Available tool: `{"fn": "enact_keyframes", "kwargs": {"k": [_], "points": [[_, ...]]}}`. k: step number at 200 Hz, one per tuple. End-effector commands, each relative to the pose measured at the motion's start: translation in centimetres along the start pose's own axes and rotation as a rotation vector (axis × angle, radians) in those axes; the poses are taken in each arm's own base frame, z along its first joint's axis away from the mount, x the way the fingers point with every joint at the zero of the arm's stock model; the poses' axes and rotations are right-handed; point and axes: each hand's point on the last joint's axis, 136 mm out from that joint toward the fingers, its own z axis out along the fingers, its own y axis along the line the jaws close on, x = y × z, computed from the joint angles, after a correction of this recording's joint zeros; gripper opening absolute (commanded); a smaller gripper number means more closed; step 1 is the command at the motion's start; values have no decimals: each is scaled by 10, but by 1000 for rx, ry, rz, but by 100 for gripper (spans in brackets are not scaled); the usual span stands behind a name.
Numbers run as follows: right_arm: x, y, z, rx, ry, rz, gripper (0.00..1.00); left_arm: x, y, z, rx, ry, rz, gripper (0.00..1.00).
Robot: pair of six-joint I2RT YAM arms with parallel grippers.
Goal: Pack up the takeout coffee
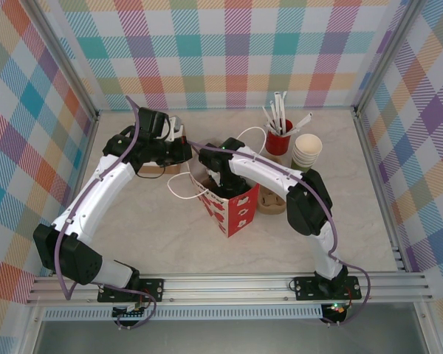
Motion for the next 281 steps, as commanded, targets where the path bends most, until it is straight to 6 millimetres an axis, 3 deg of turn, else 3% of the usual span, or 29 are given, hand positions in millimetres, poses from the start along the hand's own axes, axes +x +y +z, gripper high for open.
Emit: {"fn": "enact_keyframes", "kwargs": {"k": [1, 98, 176, 281], "points": [[9, -6, 9, 26, 48, -10, 77, 4, -4, 1, 5, 18, 7, 0], [8, -5, 12, 22, 51, -8, 78, 3, -5, 0, 5, 17, 7, 0], [3, -5, -8, 9, -18, -2, 80, 3, -4, -2, -1, 15, 10, 0], [9, -8, -10, 5, -53, -51, 79, -8, 12, -1, -101, -5, 18, 0]]}}
